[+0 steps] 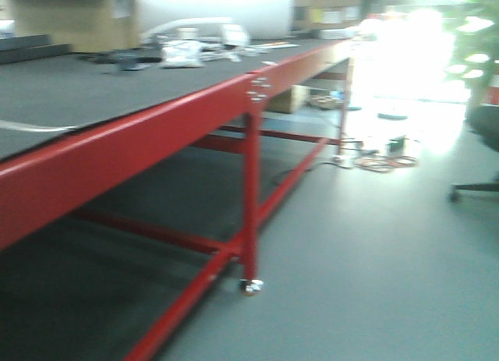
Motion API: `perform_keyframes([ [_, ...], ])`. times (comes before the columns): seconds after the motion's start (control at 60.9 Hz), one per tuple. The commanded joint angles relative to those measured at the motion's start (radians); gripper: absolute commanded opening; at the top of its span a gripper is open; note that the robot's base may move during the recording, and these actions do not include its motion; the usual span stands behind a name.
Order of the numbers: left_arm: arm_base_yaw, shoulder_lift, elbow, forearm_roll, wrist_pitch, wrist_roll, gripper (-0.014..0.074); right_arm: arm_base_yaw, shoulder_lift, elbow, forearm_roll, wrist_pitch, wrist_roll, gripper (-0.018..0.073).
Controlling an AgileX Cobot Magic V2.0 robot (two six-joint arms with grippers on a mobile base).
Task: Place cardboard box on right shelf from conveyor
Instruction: 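Drive the base away from the conveyor toward the steel shelf rack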
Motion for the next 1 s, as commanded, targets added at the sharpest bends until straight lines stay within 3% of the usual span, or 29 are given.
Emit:
perform_keyframes([
  [0.0, 0.002, -0.015, 0.008, -0.006, -0.085, 0.0, -0.0116, -0.004, 0.009, -0.026, -0.03, -0.092, -0.011, 0.0163],
  [0.985, -0.001, -0.015, 0.008, -0.006, -0.085, 0.0, -0.0116, -0.004, 0.009, -0.026, -0.03, -0.092, -0.011, 0.0163],
])
